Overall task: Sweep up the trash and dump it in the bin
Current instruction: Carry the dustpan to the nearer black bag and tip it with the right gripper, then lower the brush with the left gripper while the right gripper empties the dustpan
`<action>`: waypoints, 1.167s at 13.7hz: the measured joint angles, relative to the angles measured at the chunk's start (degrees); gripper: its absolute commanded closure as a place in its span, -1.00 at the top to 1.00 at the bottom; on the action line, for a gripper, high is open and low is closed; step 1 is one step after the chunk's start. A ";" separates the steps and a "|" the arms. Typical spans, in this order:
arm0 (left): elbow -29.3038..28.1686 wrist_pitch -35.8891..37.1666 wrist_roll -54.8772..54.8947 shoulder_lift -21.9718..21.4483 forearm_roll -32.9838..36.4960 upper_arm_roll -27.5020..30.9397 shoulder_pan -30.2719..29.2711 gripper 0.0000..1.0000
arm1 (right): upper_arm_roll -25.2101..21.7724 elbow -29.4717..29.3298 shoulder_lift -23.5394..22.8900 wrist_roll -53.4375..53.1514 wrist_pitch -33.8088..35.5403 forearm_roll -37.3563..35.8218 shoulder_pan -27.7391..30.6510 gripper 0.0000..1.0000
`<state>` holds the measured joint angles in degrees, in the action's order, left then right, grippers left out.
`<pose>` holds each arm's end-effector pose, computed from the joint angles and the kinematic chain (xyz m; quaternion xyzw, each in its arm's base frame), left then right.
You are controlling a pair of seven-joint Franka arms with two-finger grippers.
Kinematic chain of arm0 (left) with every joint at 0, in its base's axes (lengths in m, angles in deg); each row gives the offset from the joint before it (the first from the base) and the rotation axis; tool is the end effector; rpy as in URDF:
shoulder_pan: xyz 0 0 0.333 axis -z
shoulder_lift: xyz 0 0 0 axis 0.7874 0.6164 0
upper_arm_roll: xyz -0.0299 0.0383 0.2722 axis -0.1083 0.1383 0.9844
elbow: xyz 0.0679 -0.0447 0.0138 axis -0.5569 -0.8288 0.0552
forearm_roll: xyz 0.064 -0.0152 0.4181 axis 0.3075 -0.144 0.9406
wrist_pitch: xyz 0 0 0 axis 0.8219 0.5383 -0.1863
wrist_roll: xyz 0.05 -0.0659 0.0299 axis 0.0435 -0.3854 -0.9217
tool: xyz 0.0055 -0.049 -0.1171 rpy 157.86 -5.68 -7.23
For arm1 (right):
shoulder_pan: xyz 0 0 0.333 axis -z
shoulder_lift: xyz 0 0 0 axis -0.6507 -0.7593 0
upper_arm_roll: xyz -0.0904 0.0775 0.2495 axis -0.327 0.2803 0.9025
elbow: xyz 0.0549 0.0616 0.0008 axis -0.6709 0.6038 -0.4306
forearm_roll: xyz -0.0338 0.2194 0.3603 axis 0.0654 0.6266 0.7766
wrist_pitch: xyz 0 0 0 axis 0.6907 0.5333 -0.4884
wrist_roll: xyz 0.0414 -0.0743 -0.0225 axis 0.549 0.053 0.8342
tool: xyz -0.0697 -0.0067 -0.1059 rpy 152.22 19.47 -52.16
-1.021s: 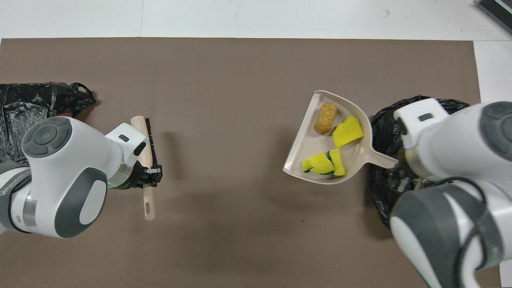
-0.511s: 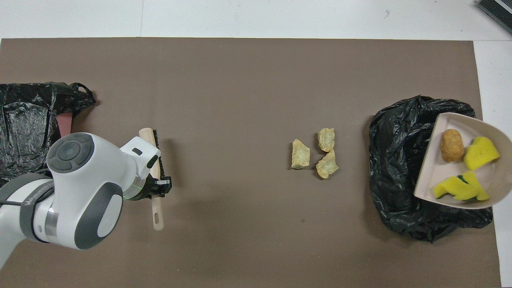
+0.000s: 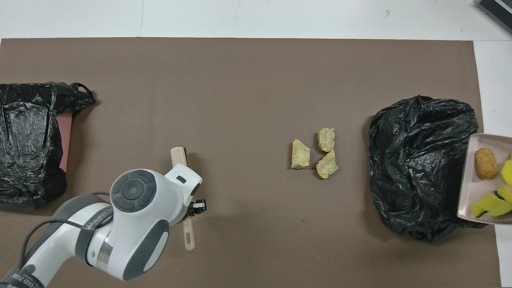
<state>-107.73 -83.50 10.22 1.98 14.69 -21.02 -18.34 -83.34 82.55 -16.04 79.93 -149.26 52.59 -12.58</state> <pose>0.3866 -0.2962 0.2846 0.9944 0.0461 -0.0950 0.0082 0.4893 -0.2615 0.4874 0.7577 0.5867 -0.2341 0.1641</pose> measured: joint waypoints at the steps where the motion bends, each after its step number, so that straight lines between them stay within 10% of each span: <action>1: -0.98 -1.02 -1.55 -0.23 -1.14 -0.05 2.40 -1.00 | 0.09 0.82 -0.09 0.03 -0.89 -2.11 -0.81 -1.00; 8: -6.04 -8.49 -6.93 -0.34 -6.85 -0.18 13.13 -1.00 | 0.35 3.01 -0.30 2.42 -2.12 -14.25 -6.25 -1.00; 9: -6.24 -8.94 -7.11 -0.35 -6.87 -0.16 13.42 -0.69 | 0.34 3.16 -0.30 2.45 -2.39 -15.81 -6.69 -1.00; 11: -6.25 -9.02 -7.11 -0.35 -6.87 0.02 13.43 0.99 | 0.35 3.41 -0.30 2.46 -2.98 -18.57 -7.59 -1.00; 16: -4.85 -9.11 -7.02 -0.15 -6.80 1.36 10.99 1.00 | 0.39 3.54 -0.05 1.92 -0.65 -26.21 -11.45 -1.00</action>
<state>-112.58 -92.61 3.20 1.83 7.89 -19.66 -7.35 -82.95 86.09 -16.10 81.85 -149.91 26.38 -24.02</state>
